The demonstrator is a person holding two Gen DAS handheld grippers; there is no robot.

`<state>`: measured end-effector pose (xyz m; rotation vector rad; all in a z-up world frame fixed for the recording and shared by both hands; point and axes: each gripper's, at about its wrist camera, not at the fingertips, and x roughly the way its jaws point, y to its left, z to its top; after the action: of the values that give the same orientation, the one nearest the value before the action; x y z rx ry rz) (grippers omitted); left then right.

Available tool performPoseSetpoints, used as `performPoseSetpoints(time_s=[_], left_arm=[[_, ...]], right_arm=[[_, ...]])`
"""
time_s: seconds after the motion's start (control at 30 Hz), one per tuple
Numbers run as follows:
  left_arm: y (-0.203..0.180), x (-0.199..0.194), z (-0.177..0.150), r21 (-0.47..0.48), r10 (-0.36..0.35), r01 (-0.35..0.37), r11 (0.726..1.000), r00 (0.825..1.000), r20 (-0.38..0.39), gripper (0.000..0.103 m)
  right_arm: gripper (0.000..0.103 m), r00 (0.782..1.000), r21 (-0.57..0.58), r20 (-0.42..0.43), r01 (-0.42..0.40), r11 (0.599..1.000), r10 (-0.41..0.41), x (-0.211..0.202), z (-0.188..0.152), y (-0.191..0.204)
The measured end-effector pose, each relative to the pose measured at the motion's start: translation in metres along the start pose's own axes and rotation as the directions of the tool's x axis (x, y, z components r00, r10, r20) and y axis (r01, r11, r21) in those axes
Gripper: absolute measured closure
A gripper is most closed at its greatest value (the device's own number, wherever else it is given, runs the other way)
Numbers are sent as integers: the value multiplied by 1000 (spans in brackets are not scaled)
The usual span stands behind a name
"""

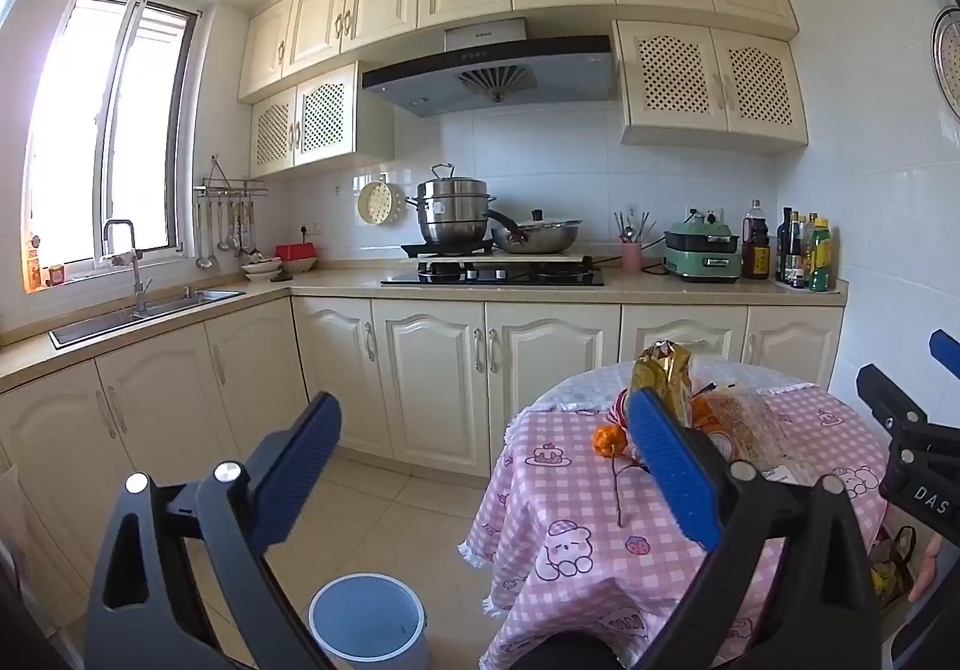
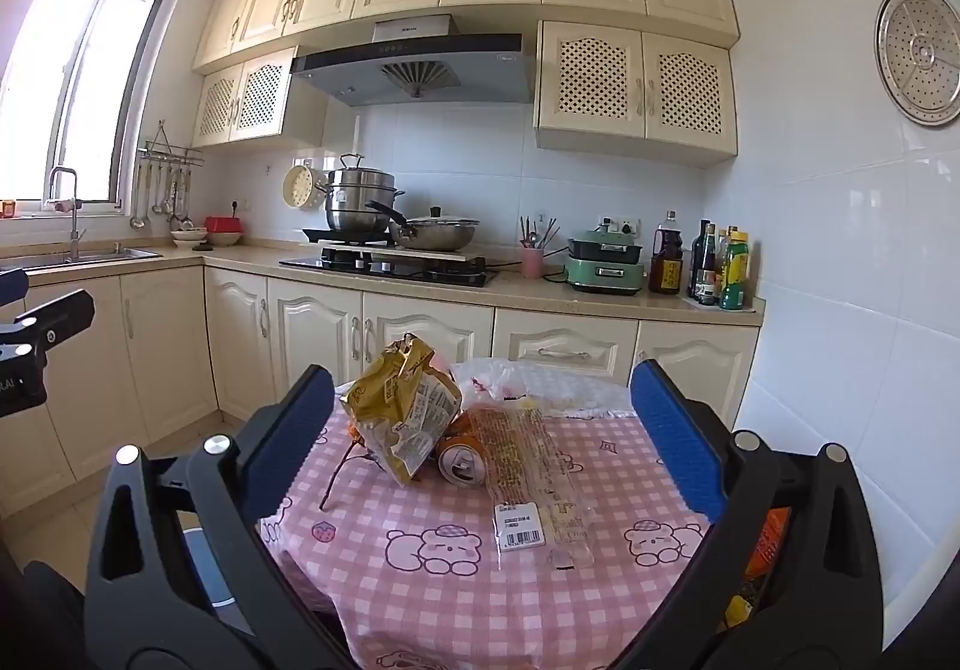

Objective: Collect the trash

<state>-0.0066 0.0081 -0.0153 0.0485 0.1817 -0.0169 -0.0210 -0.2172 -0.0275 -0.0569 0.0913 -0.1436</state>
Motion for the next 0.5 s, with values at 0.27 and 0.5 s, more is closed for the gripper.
performPoseSetpoints(time_s=[0.27,0.5], left_arm=[[-11,4,13,5,-1,1,1000,1000,-9,8],[-11,6,11,3,-2,2,1000,1000,-13,8]], right_arm=[[6,1000,1,-1,0,1000,0,1,-6,-6],[6,1000,-2,-7,-1,1000,1,1,-10,-5]])
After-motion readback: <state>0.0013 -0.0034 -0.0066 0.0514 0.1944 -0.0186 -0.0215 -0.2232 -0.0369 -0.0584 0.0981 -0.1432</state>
